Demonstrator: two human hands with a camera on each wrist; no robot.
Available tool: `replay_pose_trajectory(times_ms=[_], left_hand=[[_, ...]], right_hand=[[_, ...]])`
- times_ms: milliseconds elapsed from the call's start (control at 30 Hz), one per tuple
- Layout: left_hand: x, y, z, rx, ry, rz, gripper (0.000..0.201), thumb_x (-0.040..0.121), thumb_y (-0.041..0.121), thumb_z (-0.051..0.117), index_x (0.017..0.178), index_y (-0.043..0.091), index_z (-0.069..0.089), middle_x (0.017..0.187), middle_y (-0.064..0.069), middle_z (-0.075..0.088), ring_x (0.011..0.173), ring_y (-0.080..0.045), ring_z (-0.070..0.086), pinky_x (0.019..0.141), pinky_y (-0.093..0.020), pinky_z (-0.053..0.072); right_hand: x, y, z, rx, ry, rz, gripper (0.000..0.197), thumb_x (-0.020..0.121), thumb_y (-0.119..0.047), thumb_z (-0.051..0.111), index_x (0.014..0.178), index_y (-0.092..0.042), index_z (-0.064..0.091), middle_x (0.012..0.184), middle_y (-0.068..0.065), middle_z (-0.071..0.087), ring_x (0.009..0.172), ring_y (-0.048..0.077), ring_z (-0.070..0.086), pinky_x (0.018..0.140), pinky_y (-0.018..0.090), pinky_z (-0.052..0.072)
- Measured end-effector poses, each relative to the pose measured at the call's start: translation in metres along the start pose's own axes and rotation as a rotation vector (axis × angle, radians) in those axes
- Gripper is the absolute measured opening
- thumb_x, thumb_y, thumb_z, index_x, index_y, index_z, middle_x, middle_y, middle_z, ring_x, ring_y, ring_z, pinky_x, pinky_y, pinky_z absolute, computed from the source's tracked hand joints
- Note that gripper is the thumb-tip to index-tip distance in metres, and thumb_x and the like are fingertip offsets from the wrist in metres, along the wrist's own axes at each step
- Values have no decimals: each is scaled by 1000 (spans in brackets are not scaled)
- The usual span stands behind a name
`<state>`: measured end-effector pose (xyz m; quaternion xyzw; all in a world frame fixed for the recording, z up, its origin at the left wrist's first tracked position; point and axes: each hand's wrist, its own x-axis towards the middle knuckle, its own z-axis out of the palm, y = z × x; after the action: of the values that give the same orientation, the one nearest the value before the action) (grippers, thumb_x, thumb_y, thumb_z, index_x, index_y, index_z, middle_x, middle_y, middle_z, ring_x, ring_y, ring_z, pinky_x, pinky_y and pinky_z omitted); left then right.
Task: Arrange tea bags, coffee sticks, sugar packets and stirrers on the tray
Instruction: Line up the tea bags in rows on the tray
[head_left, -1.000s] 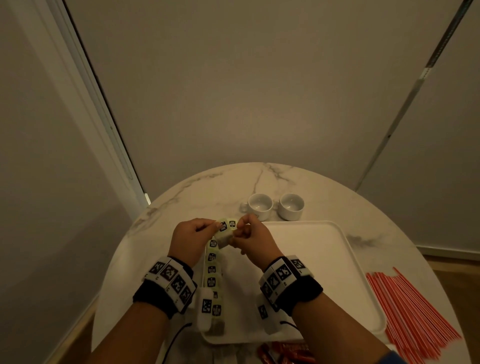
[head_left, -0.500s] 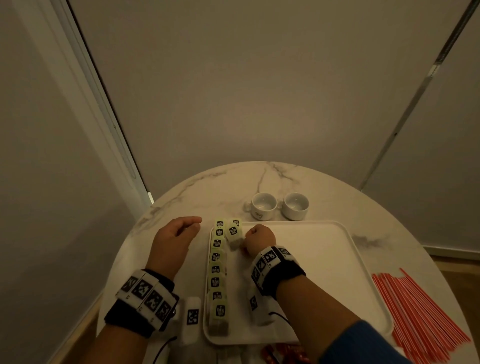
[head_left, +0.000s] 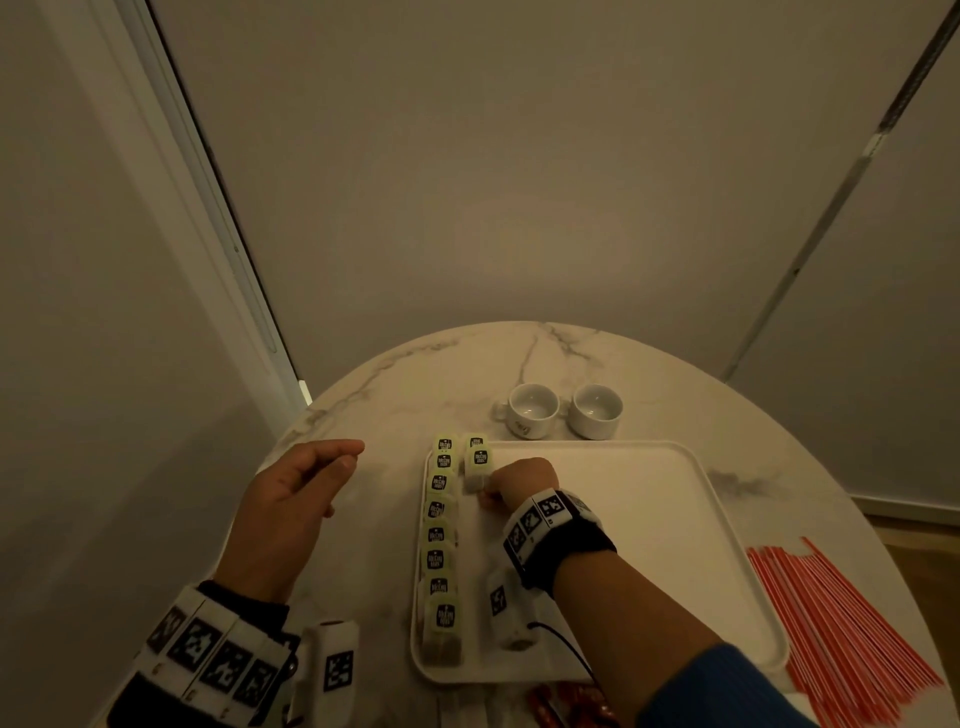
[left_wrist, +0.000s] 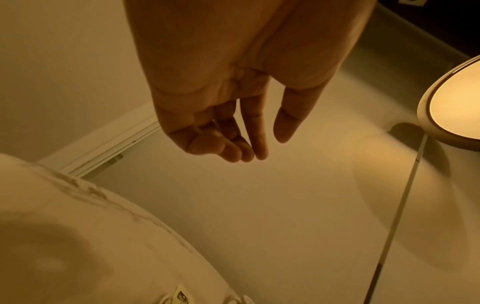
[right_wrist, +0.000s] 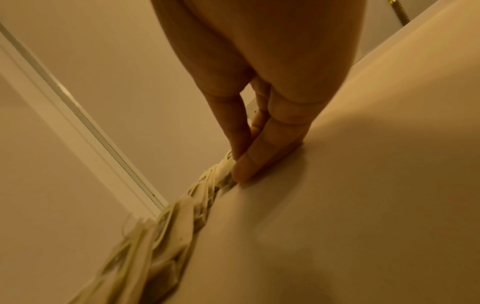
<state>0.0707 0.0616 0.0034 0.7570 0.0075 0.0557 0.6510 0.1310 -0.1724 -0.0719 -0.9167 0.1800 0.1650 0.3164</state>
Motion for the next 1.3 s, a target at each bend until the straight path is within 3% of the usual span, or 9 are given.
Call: replay_pose_trajectory(times_ms=[400, 467, 533, 667, 867, 967, 1067, 1167, 1300], left_hand=[[-11, -9, -8, 80, -38, -15, 18, 91, 13, 59, 96, 24, 73, 100, 5, 70, 84, -5, 61, 67, -29, 46], [-12, -9, -10, 85, -43, -10, 19, 91, 13, 60, 94, 26, 74, 99, 5, 71, 83, -7, 61, 67, -30, 47], [-12, -9, -12, 89, -47, 0, 19, 89, 15, 63, 91, 30, 74, 98, 7, 71, 83, -7, 61, 67, -30, 47], [-12, -9, -15, 105, -45, 11, 19, 89, 16, 64, 91, 31, 74, 99, 8, 71, 81, -4, 61, 67, -30, 46], [-15, -10, -27, 192, -97, -20, 17, 91, 16, 61, 96, 27, 73, 96, 8, 70, 91, -12, 62, 66, -29, 47], [-28, -8, -37, 290, -184, -75, 15, 91, 19, 61, 96, 28, 72, 90, 13, 70, 84, -2, 62, 66, -17, 46], [-45, -12, -46, 526, -326, -137, 16, 90, 31, 61, 105, 32, 65, 98, 10, 66, 88, 1, 59, 71, -12, 43], [-64, -23, -56, 847, -535, -221, 42, 85, 53, 59, 123, 36, 51, 112, 13, 55, 96, -2, 54, 86, -22, 46], [-97, -35, -64, 1158, -665, -241, 83, 73, 69, 61, 141, 32, 32, 130, 8, 41, 118, -12, 45, 98, -29, 41]], right_hand=[[-2, -9, 5, 41, -36, 44, 28, 98, -28, 44, 110, -13, 64, 113, 7, 65, 109, 24, 60, 93, 27, 44], [4, -7, 9, 60, -45, 93, 23, 94, -20, 51, 109, -9, 65, 102, 8, 65, 99, 22, 63, 92, 27, 50], [13, -1, 13, 42, -20, 39, 28, 86, -13, 58, 111, -3, 67, 103, 12, 69, 86, 21, 64, 84, 30, 56], [15, 0, 12, 92, 19, 73, 31, 84, -14, 59, 111, -3, 67, 111, 15, 68, 103, 29, 65, 85, 33, 55], [3, 0, 0, 111, 69, 59, 19, 84, -20, 65, 95, -5, 65, 105, 12, 68, 100, 27, 64, 78, 30, 49], [-17, -3, -4, 192, 80, -54, 17, 81, -20, 70, 75, -13, 55, 85, 6, 64, 87, 23, 60, 74, 30, 46], [-54, -8, 0, 266, 46, -242, 15, 80, -17, 71, 78, -16, 56, 84, 2, 61, 84, 20, 56, 75, 30, 44], [-99, -16, 12, 198, -85, -396, 13, 84, -21, 70, 91, -18, 61, 97, 1, 64, 87, 15, 57, 74, 24, 44], [-155, -17, 34, -56, -288, -597, 25, 85, -30, 68, 107, -20, 62, 105, -4, 60, 93, 12, 54, 78, 20, 41]])
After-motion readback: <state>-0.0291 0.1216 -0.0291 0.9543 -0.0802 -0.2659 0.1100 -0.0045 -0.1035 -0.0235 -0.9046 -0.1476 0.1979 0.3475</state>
